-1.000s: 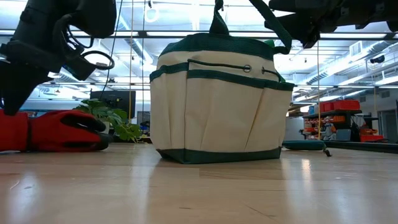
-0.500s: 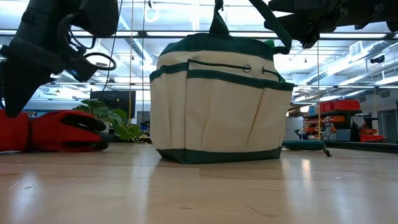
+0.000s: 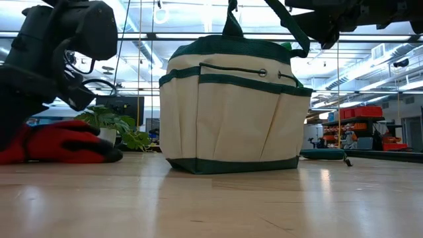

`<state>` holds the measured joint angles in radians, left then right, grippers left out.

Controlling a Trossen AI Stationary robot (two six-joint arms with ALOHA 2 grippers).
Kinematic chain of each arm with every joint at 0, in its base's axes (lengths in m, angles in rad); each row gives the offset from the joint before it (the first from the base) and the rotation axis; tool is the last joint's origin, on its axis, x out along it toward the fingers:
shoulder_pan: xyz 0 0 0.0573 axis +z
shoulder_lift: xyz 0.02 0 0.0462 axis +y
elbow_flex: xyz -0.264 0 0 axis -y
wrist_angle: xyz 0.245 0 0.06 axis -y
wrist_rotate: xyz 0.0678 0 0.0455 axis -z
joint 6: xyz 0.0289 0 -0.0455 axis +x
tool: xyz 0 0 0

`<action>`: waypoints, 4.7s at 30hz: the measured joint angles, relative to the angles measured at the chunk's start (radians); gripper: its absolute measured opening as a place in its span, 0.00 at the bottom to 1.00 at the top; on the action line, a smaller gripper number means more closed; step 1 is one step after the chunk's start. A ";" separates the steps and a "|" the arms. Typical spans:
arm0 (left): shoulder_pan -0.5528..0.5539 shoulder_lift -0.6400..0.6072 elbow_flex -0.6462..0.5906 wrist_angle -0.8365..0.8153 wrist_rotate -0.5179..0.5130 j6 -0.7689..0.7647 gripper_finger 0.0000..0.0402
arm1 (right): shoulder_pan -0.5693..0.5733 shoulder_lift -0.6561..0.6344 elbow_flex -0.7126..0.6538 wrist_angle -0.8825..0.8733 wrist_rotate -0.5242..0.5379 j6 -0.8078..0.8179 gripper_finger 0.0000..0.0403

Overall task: Pick & Place Garden tools in Gardening bag
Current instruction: Put the red glove into the green gardening bag

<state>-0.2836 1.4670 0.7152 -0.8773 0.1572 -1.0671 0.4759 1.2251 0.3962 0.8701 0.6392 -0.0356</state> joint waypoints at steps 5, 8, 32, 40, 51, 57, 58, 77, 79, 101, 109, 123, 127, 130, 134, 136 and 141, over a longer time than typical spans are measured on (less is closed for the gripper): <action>-0.003 0.000 -0.002 0.019 -0.022 0.016 0.49 | 0.000 0.000 0.000 0.006 0.000 -0.004 0.64; -0.002 0.000 -0.002 0.023 -0.022 0.031 0.49 | 0.000 0.000 0.000 0.005 0.000 0.001 0.64; -0.002 -0.003 0.001 0.031 -0.103 0.054 0.11 | 0.000 0.000 0.000 0.004 0.000 0.025 0.64; -0.001 -0.067 0.046 -0.008 -0.214 0.083 0.11 | -0.001 0.000 0.000 0.004 0.013 0.027 0.64; -0.001 -0.330 0.108 -0.081 -0.506 0.100 0.11 | -0.001 0.000 0.000 0.008 0.038 0.027 0.64; -0.002 -0.464 0.110 0.000 -0.638 0.178 0.11 | -0.001 0.000 0.000 0.012 0.061 0.027 0.64; -0.002 -0.483 0.110 0.015 -0.655 0.190 0.11 | -0.001 0.000 0.000 0.011 0.061 0.027 0.64; -0.002 -0.517 0.110 0.499 -0.633 0.665 0.11 | -0.001 0.000 0.000 0.058 0.061 0.027 0.64; -0.002 -0.517 0.110 0.534 -0.613 0.699 0.11 | -0.001 0.000 0.000 0.072 0.061 0.027 0.64; 0.001 -0.174 0.110 1.058 -0.376 0.933 0.11 | -0.001 0.000 0.000 0.108 0.055 0.027 0.64; 0.010 -0.068 0.110 1.176 -0.344 0.944 0.11 | -0.001 0.000 0.000 0.116 0.051 0.027 0.64; 0.071 0.031 0.109 1.297 -0.205 0.921 0.11 | -0.001 0.000 0.000 0.114 0.050 0.027 0.64; 0.071 0.034 0.110 1.292 -0.205 0.921 0.11 | -0.001 0.000 0.000 0.110 0.051 0.027 0.64; 0.070 0.039 0.110 1.290 -0.203 0.917 0.13 | -0.001 0.000 0.000 0.111 0.052 0.027 0.64; 0.071 0.039 0.110 1.292 -0.204 0.914 0.17 | -0.001 0.000 0.000 0.110 0.051 0.027 0.64; 0.071 0.039 0.110 1.290 -0.204 0.917 0.16 | -0.001 0.000 0.000 0.110 0.052 0.027 0.64; 0.070 0.039 0.110 1.290 -0.203 0.914 0.14 | -0.001 0.000 0.000 0.110 0.052 0.027 0.64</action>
<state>-0.2133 1.5059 0.8249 0.4130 -0.0461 -0.1530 0.4751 1.2251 0.3965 0.9802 0.6914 -0.0090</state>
